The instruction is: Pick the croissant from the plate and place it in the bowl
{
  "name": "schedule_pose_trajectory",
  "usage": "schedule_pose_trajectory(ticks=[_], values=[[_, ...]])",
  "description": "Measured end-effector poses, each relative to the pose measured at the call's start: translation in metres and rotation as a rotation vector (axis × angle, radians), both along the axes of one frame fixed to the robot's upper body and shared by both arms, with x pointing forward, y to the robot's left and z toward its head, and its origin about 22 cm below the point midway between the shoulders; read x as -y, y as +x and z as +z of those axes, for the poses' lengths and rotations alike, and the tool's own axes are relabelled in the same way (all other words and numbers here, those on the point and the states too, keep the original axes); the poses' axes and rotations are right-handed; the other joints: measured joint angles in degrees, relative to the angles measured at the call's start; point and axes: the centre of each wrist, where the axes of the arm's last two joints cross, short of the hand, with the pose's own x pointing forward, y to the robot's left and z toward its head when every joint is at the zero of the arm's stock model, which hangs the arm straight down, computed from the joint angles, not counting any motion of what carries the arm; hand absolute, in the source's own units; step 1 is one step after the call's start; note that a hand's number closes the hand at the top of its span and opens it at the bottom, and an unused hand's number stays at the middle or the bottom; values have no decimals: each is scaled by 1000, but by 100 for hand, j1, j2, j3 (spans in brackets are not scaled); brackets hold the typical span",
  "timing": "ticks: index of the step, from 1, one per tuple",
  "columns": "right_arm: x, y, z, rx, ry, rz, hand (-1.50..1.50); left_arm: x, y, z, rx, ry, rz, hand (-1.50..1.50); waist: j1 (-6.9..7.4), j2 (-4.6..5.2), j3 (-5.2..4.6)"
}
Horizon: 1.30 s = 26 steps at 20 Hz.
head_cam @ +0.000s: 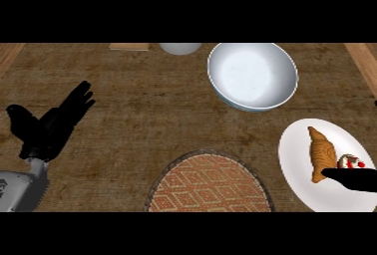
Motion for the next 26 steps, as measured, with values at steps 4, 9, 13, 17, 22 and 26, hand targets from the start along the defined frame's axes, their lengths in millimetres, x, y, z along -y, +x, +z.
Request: schedule_pose_trajectory(ticks=[4,9,13,17,22,26], values=[[-22,19,29,-111,-18,16,-150,3,4,10,3,-5,-16,0,66,2,10],[-33,40,43,-222,-47,41,-150,5,4,3,4,-8,-15,0,60,7,16],[-42,50,44,-283,-57,54,-150,2,4,3,3,-4,-12,0,38,0,19],[-43,58,39,-329,-51,60,-150,0,4,2,-2,-5,-2,0,3,-4,24],[-38,62,33,-382,-62,51,-150,3,3,7,-5,-9,-6,0,-18,-13,26],[-32,63,24,-419,-78,36,-150,-4,6,7,-2,-12,-1,0,-40,-10,26]])
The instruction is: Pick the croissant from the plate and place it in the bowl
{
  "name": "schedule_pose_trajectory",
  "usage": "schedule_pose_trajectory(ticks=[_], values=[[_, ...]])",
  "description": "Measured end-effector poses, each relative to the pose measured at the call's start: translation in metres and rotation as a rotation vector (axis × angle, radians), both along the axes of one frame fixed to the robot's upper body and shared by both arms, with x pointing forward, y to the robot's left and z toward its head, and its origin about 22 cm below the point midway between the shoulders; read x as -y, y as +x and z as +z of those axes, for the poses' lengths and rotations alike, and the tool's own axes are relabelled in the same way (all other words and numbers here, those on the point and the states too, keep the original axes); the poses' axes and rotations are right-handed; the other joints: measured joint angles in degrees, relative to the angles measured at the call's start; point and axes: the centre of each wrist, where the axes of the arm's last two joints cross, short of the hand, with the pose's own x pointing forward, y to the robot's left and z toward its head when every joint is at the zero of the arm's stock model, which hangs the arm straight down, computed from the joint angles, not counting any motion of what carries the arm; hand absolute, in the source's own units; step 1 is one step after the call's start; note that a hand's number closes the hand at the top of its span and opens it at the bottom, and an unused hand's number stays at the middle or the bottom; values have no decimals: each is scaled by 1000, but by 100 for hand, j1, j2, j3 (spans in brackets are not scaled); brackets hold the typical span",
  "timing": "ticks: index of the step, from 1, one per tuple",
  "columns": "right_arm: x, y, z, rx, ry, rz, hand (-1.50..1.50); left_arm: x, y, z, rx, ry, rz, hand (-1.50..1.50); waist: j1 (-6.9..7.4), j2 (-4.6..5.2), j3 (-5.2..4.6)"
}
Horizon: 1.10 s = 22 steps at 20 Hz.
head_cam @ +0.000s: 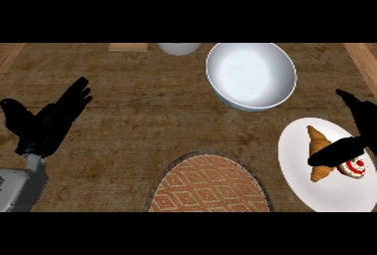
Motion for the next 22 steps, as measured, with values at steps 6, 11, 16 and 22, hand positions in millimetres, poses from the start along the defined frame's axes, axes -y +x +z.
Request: schedule_pose_trajectory(ticks=[6,11,16,22], values=[[2,3,-8,-27,-8,-12,-150,2,0,-1,-2,1,-3,0,2,-2,3],[12,10,-14,-42,-11,-41,-150,-1,-8,-1,5,6,1,0,12,-3,3],[16,18,-22,-68,0,-59,-150,5,-8,1,3,2,2,0,9,-1,3],[15,23,-41,-108,9,-68,-150,2,-5,-5,-3,2,4,0,0,1,3]])
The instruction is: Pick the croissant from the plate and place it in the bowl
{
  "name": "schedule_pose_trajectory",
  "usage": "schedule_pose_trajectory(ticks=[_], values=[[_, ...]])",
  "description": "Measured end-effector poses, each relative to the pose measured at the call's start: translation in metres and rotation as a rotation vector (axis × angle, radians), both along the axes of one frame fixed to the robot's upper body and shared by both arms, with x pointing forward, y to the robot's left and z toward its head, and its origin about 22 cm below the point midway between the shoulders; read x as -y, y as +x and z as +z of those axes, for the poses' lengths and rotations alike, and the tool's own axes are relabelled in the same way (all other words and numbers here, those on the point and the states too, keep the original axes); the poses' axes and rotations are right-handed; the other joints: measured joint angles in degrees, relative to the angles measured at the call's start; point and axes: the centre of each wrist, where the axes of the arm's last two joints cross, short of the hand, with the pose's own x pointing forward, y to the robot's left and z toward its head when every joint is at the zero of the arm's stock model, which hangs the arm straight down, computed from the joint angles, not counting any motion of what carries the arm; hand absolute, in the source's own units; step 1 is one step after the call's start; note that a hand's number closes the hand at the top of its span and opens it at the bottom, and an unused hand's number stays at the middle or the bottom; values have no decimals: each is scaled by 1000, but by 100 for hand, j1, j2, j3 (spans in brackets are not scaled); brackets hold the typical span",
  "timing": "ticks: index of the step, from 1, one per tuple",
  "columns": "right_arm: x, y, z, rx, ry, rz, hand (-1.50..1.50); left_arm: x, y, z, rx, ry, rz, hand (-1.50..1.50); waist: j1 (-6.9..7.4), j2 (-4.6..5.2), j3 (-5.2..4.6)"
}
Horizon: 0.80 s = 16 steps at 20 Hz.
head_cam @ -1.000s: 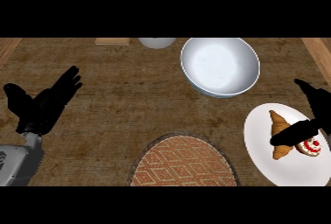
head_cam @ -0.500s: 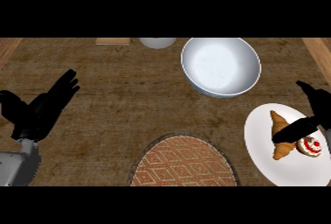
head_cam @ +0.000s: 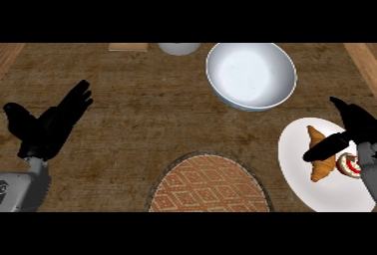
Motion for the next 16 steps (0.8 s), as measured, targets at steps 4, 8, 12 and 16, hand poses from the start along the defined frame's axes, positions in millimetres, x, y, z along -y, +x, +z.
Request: schedule_pose_trajectory(ticks=[4,8,12,16], values=[[6,7,-20,-44,-5,-16,-150,2,-3,3,1,1,-3,0,11,1,3],[7,7,-29,-60,-7,-32,-150,0,-3,10,3,5,2,0,6,-2,2],[16,4,-43,-82,-5,-51,-150,-2,-2,10,0,8,-2,0,-2,-2,1],[18,0,-61,-102,0,-64,-150,-6,2,6,2,4,-1,0,-9,1,3]])
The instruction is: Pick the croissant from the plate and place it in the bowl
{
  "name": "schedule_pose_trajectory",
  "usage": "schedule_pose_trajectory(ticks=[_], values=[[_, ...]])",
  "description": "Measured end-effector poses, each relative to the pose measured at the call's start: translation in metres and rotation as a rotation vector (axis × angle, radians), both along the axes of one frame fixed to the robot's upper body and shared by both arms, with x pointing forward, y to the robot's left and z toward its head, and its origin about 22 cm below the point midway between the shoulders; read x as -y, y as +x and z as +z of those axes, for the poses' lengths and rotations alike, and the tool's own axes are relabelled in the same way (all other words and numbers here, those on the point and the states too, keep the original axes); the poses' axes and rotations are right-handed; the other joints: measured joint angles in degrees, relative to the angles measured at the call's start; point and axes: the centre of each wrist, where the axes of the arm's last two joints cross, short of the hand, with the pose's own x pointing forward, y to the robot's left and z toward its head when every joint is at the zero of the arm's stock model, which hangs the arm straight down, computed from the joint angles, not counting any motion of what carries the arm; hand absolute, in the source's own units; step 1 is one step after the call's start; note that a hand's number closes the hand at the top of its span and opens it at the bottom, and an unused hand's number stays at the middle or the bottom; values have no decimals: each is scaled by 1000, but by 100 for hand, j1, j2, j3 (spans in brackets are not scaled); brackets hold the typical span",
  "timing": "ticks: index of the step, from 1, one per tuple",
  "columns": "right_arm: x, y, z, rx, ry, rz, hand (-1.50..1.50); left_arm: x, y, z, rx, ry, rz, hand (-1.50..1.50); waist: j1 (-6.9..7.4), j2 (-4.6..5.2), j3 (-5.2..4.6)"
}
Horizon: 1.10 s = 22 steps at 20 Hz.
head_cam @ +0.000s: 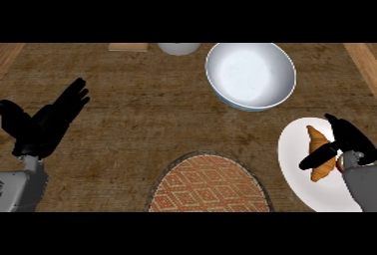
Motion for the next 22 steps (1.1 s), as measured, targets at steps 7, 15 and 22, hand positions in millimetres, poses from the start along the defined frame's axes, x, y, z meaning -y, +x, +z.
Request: schedule_pose_trajectory(ticks=[7,15,22], values=[[9,10,-15,-18,11,-12,150,5,-2,-3,-4,-3,-4,0,11,0,0],[17,12,-19,62,-37,28,150,8,-3,0,2,1,-3,0,0,-22,-31],[18,14,-22,108,-57,62,150,10,-1,-4,3,-3,2,0,2,-19,-24]])
